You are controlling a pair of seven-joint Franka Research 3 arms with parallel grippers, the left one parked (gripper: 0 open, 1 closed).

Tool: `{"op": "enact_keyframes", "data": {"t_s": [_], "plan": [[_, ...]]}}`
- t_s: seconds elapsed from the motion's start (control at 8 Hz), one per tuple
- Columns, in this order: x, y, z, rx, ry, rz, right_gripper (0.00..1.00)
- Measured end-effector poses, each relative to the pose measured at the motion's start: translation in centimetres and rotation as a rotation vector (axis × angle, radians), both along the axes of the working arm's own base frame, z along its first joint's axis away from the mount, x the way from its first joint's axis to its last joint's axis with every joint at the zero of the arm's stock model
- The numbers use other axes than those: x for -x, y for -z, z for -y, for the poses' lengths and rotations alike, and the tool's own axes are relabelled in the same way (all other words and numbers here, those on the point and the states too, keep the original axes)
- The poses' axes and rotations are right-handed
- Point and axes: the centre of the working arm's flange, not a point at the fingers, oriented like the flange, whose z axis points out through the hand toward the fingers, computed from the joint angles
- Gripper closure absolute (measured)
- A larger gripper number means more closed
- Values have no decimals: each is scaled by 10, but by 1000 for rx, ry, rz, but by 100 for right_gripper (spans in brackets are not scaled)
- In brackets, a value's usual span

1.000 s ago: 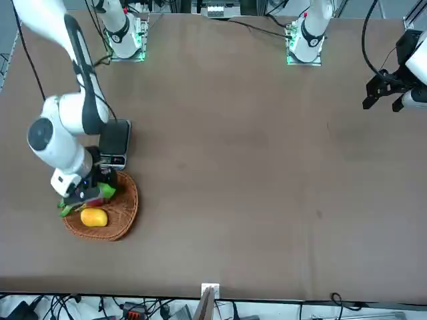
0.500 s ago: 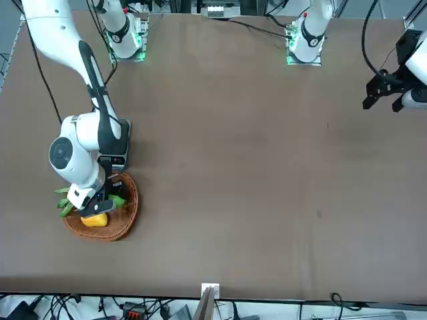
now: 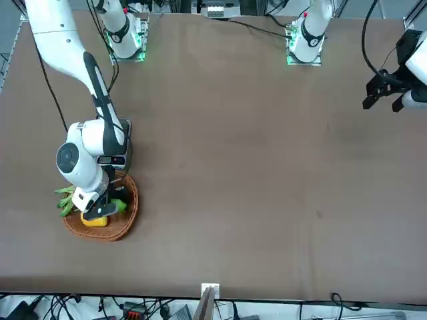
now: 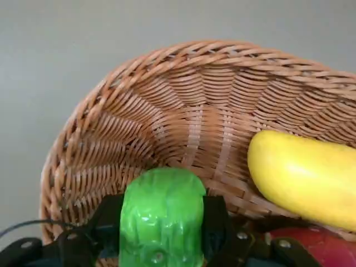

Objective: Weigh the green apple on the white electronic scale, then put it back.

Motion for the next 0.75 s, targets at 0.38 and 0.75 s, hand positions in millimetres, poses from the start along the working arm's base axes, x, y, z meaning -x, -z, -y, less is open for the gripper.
{"op": "enact_keyframes", "data": {"t_s": [0.38,0.75], "plan": [[0,6,0,1,1,-5,1],[-9,-23,-1,-4,1,25,0]]}}
